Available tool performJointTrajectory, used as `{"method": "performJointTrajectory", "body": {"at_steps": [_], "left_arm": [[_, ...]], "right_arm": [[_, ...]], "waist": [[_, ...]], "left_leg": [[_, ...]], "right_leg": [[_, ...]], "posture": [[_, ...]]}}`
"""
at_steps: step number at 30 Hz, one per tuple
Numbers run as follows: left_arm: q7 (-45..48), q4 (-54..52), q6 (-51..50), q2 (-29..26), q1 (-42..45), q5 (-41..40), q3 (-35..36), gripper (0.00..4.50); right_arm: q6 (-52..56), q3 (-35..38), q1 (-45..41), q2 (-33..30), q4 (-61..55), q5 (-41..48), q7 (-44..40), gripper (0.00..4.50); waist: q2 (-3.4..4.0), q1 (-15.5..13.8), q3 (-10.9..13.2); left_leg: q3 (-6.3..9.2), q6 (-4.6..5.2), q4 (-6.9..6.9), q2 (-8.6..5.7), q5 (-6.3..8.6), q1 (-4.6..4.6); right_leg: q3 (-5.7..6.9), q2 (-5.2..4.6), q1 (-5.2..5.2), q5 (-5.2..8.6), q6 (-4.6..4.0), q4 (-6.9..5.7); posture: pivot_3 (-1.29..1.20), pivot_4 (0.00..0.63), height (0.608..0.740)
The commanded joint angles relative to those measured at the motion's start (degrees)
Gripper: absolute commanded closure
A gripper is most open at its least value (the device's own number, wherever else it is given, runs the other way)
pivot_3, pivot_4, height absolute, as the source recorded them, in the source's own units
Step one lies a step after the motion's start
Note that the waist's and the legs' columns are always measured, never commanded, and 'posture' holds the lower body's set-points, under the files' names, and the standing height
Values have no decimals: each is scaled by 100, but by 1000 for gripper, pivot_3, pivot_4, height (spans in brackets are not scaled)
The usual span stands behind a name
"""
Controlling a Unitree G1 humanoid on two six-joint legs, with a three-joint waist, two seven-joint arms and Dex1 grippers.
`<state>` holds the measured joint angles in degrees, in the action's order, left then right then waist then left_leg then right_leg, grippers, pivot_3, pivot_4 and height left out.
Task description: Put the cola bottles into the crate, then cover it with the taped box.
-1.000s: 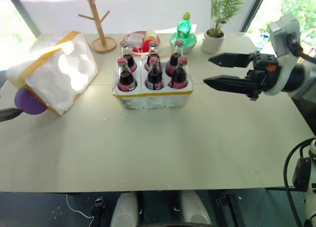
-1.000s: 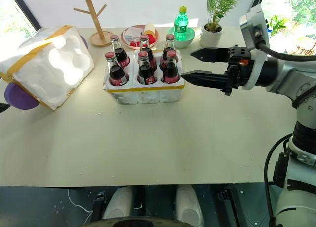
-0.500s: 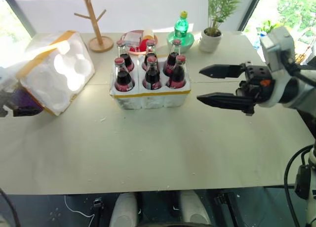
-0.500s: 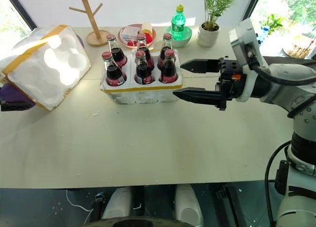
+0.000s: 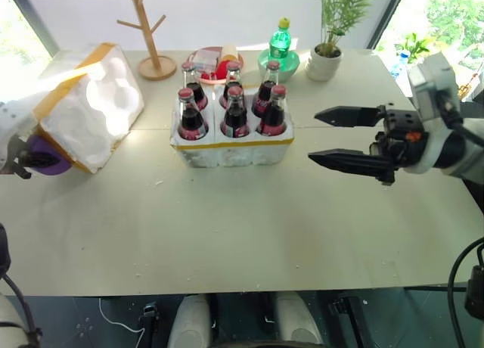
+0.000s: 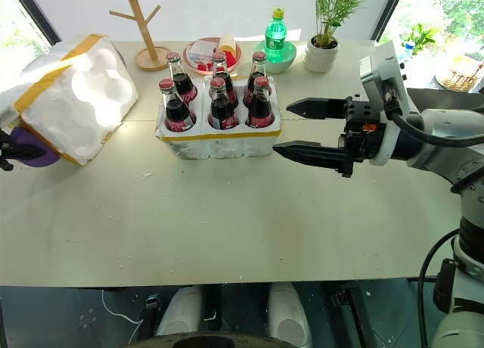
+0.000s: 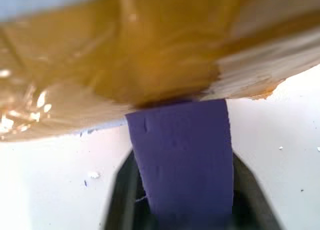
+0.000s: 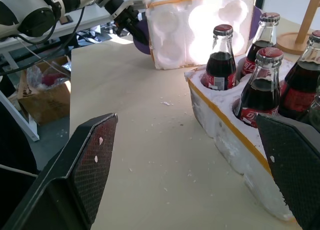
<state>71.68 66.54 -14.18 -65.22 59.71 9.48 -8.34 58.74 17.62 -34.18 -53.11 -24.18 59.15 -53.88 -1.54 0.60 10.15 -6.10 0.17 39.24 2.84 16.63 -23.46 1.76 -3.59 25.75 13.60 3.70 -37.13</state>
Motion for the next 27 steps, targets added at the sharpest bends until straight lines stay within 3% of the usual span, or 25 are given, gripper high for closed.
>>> {"method": "performJointTrajectory", "body": {"at_steps": [1, 6, 12, 15, 21, 27], "left_arm": [[-48, -21, 62, -95, 40, 103, 29, 4214], [-408, -310, 201, -183, 44, 41, 184, 4214], [-2722, -1411, 1594, -12, 313, 73, 674, 4214], [-3245, -1902, 2101, 184, 424, 71, 758, 4214], [-4038, -2624, 3780, 488, 615, 763, 333, 4214], [-4214, -3143, 4317, 904, 447, 1234, -16, 4214]], "right_arm": [[-277, 178, -13, -93, -28, -71, 61, 0], [-423, 107, -28, -147, 145, -219, 65, 0], [-149, 134, -81, -437, 511, -100, -70, 0], [-249, 177, 3, -568, 495, -150, -204, 0], [-339, 203, 30, -543, 586, -381, 80, 0], [-225, 458, 273, -521, 412, -232, 348, 0]], "waist": [[0, 0, 0], [-4, -1, -1], [-35, -19, 6], [-38, -28, 4], [-38, -15, 4], [-37, 3, 4]], "left_leg": [[0, 0, 0, 0, 0, 0], [0, 0, 0, 0, 0, 0], [11, 0, 1, 6, 0, -4], [8, 0, 2, 3, 0, -5], [-7, 2, 4, -5, 1, -4], [-11, 1, 5, -5, 0, -3]], "right_leg": [[0, 0, 0, 0, 0, 0], [0, -1, 0, 0, 0, 0], [0, -5, 1, -1, 2, 1], [-1, -16, 0, -4, 7, 3], [-1, -9, -1, -5, 9, 3], [-3, -5, -1, -5, 9, 3]], "posture": [[0, 150, 740], [0, 150, 740], [0, 150, 740], [0, 150, 740], [0, 150, 740], [0, 150, 740]]}}
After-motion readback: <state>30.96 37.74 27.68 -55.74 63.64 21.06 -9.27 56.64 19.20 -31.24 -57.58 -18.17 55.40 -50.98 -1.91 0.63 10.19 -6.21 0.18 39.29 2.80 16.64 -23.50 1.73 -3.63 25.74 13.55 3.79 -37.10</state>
